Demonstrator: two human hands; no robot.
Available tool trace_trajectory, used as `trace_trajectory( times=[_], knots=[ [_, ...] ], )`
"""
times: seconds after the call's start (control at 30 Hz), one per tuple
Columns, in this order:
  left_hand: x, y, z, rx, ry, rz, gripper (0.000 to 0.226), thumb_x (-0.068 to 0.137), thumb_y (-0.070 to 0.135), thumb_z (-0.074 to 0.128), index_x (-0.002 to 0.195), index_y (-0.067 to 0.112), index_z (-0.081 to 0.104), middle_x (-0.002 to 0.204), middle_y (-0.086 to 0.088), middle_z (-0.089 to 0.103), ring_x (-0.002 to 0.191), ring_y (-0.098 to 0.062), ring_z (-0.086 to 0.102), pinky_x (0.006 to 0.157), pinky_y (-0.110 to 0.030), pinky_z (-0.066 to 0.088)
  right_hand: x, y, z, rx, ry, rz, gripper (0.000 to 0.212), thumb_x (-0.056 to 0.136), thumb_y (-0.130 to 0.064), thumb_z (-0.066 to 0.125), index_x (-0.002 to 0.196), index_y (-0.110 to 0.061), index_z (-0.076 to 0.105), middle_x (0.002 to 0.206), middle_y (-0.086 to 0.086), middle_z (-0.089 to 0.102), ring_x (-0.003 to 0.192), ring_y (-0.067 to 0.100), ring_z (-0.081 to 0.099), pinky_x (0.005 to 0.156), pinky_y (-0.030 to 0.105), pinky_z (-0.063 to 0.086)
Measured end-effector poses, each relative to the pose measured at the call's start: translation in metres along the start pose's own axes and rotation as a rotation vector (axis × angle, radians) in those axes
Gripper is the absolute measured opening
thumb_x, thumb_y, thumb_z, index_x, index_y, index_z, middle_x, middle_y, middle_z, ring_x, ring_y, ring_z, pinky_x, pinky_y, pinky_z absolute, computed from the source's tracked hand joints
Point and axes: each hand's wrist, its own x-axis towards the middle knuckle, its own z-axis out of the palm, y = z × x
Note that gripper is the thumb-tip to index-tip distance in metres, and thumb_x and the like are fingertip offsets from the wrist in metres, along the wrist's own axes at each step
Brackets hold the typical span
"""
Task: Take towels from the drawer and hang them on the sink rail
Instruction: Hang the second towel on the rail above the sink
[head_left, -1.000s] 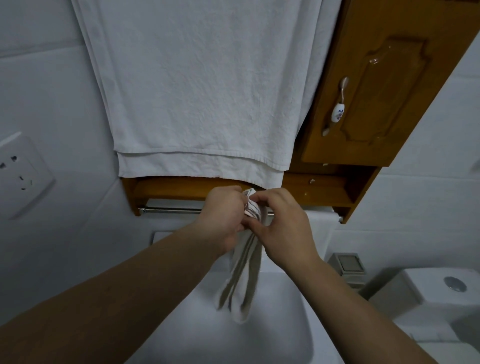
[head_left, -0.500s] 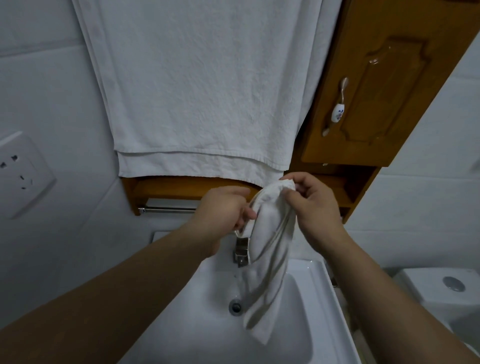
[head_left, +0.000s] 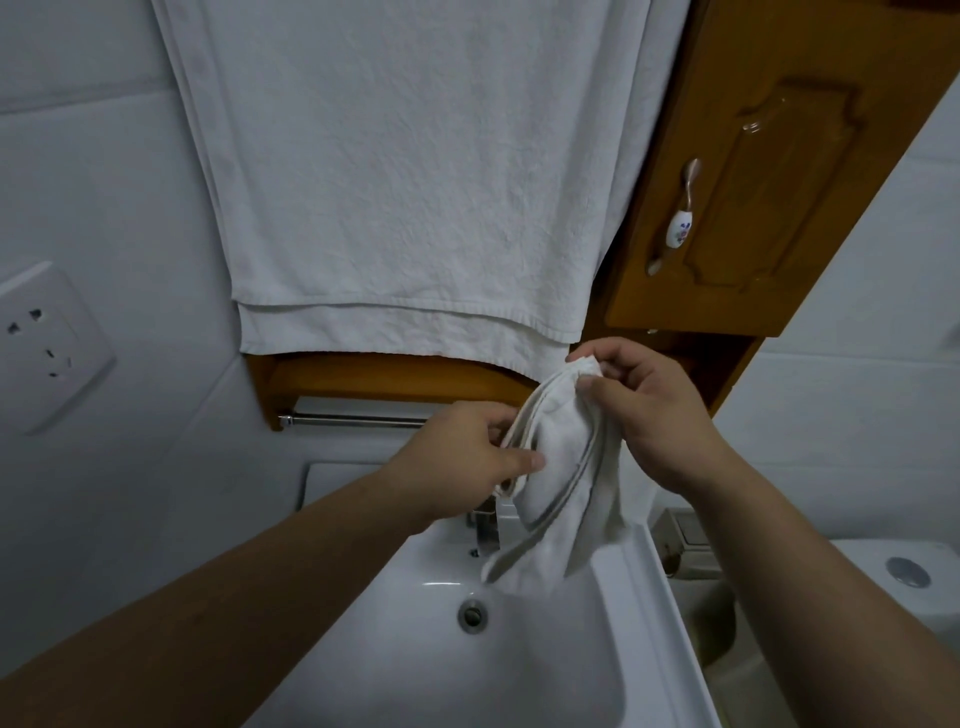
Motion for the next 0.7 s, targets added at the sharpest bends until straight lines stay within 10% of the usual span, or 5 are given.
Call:
trace_trajectory(
  times=[0.53, 0.7],
  knots=[
    [0.018, -0.014, -0.019, 0.535, 0.289, 0.172, 0.016, 0.084, 0.021, 0.058, 0.088, 0.020, 0.074, 0.078, 0.005, 0.067, 0.079, -0.020, 0.057, 0.060, -0.035, 0.045, 0.008, 0.008, -0.010, -0.164, 0.081, 0.050, 0.016, 0.095, -0.019, 0.063, 0.108, -0.026, 0.069, 0.096, -0.012, 0.072, 0.090, 0.003, 0.067, 0.074, 0.019, 0.053],
    [0.031, 0.003, -0.046, 0.699, 0.284, 0.237, 0.015, 0.090, 0.023, 0.052, 0.088, 0.017, 0.065, 0.090, -0.004, 0.053, 0.087, -0.022, 0.052, 0.073, -0.034, 0.042, 0.011, 0.007, -0.007, -0.336, 0.084, 0.018, 0.014, 0.098, -0.029, 0.058, 0.112, -0.031, 0.062, 0.099, -0.015, 0.069, 0.091, 0.003, 0.065, 0.077, 0.025, 0.053]
  ],
)
